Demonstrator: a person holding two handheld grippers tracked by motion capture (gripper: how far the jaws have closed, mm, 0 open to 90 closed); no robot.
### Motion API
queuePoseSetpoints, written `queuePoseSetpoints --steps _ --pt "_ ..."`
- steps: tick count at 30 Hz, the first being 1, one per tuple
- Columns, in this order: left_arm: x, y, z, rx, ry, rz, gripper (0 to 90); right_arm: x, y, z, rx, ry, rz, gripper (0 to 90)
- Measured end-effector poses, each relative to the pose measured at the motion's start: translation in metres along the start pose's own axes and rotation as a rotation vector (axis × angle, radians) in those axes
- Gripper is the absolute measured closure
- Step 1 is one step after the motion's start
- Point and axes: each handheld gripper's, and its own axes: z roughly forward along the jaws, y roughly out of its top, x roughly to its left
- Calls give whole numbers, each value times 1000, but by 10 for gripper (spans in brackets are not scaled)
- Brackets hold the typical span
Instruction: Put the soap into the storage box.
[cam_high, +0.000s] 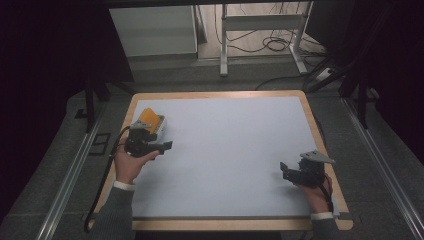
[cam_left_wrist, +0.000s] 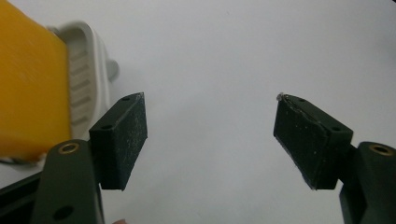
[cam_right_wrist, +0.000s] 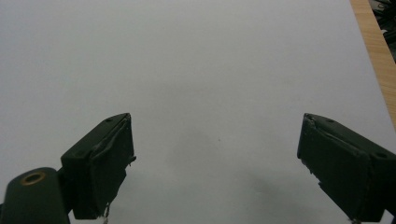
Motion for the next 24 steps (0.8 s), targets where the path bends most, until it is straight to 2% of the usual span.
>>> queuePoseSetpoints --steps 1,2,6,11,15,19,24 --pt "0 0 0 0 0 0 262 0 0 0 0 0 0 108" --pt "-3 -10 0 6 -21 5 262 1 0 0 0 0 0 108" --pt "-10 -28 0 11 -39 11 263 1 0 0 0 -1 0 108" --pt "-12 -40 0 15 -47 7 260 1 1 -1 -1 0 -3 108" --pt "-13 -43 1 26 -53 13 260 3 1 -1 -4 2 -4 108" --pt "-13 -45 -1 14 -62 -2 261 2 1 -1 -6 0 -5 108" --pt "-12 -45 -1 13 -65 5 260 2 1 -1 -7 0 -4 108"
